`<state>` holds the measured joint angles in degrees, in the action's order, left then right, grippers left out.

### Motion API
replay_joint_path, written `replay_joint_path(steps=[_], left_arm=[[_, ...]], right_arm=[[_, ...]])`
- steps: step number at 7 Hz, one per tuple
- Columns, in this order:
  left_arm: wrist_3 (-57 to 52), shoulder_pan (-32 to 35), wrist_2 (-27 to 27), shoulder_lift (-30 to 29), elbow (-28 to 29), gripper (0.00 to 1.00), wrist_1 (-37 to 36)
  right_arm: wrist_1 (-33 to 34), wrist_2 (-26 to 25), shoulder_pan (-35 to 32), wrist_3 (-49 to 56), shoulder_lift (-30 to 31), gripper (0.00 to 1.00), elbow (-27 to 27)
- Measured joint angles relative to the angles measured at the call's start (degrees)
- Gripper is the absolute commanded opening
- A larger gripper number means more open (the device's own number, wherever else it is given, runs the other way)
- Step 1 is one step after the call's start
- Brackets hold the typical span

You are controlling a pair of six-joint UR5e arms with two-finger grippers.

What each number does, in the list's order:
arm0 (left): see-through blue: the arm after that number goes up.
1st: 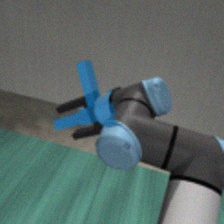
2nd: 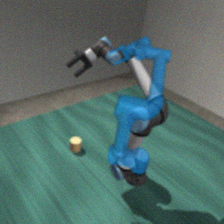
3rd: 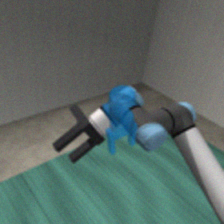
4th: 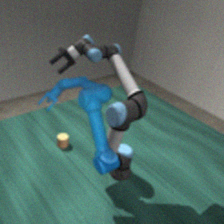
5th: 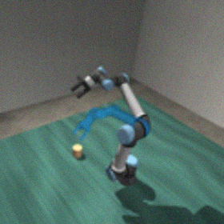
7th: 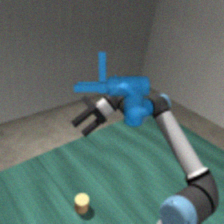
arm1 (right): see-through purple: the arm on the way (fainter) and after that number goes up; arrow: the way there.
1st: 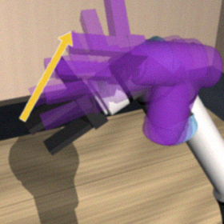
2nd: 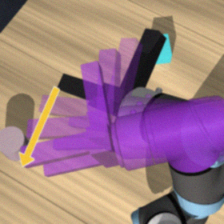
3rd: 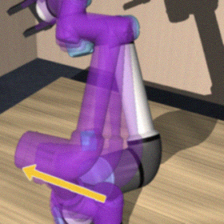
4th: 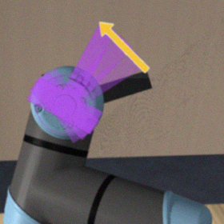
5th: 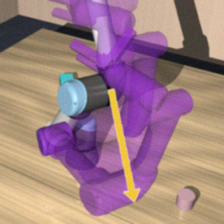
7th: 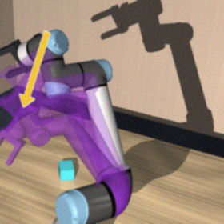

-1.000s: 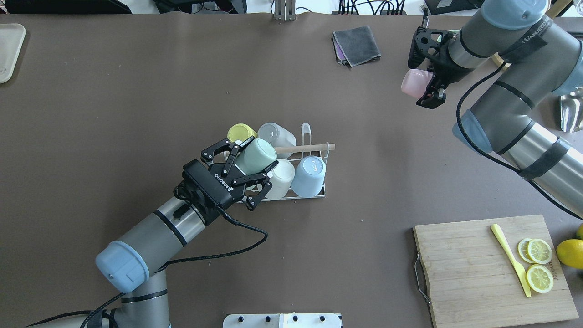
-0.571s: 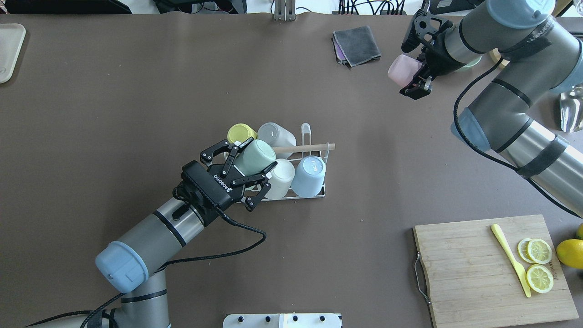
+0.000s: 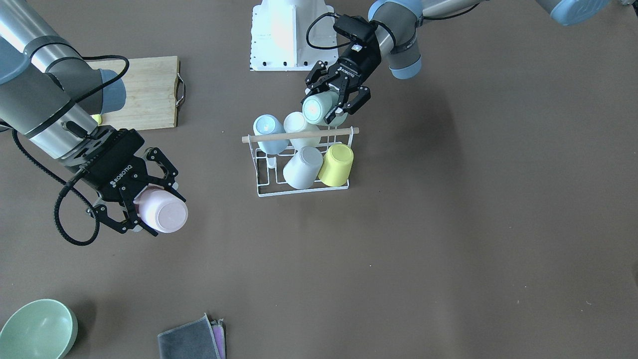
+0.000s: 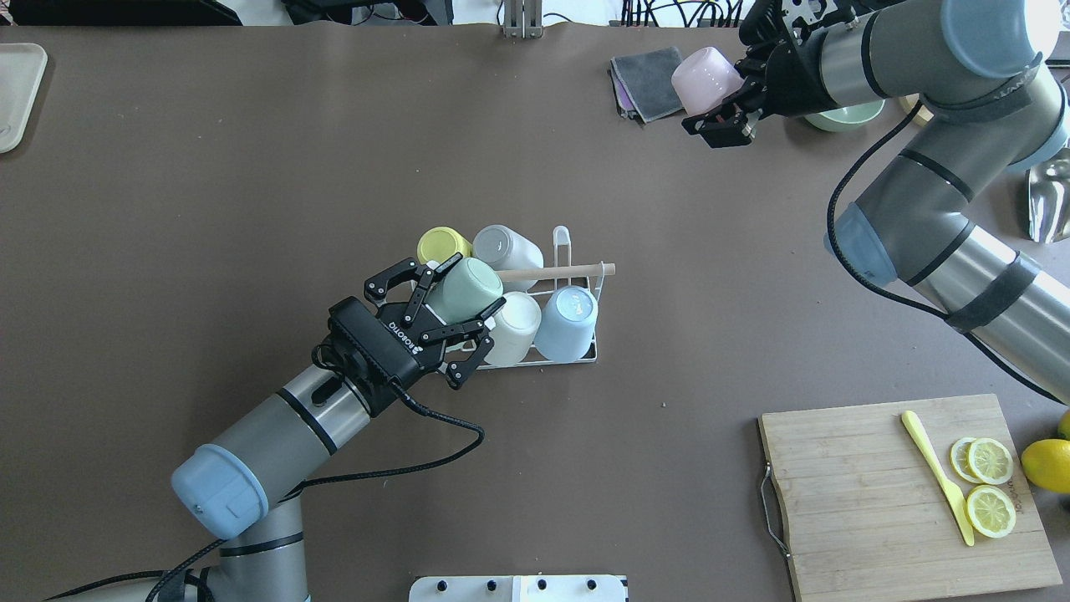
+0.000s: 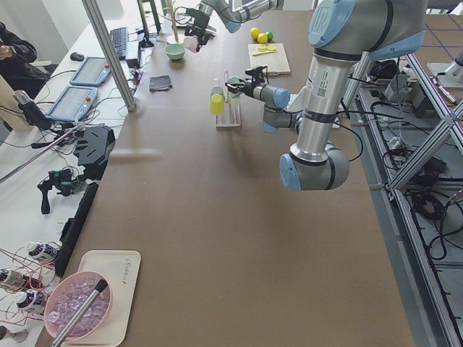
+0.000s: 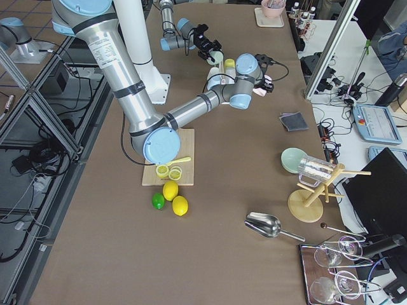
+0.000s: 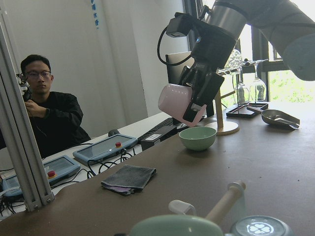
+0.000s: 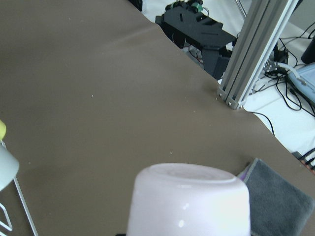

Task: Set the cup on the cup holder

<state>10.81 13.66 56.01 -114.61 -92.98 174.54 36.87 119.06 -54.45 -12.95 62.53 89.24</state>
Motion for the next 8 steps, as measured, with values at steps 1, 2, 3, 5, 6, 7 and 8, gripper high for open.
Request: replay_joint_path(steps=[1,2,3,5,6,7,8], left_arm=[[-0.02,-0.1,-0.02,0.21,0.04,0.0,0.01],[-0.06,-0.22,-0.05,0.52,0.06,0.0,0.24],[-0.08,-0.35,-0.09,0.67,0.08,0.28,0.84],[-0.37,-0.43,-0.17,0.9,0.49,0.98,1.66],[-0.44,-0.47,-0.17,0.94,1.43,0.98,2.87],[-0.54,-0.55,-0.14,0.96,2.79,0.98,5.38],[-0.64,-0.58,-0.12,1.0,4.21,0.98,8.49]], right_arm=[[-6.71,-1.28,1.32,-2.75,0.27,0.0,-0.16],[-13.35,-3.51,3.58,-5.05,0.43,0.0,-0.36],[-18.94,-6.76,5.95,-6.0,0.5,0.0,-0.61],[-27.6,-14.51,10.08,-6.99,0.22,0.0,-0.98],[-31.9,-17.21,11.31,-7.2,0.03,0.0,-1.66],[-35.62,-18.82,12.55,-7.45,-0.02,0.0,-2.31],[-39.12,-20.24,14.23,-8.29,-0.03,0.0,-3.06]])
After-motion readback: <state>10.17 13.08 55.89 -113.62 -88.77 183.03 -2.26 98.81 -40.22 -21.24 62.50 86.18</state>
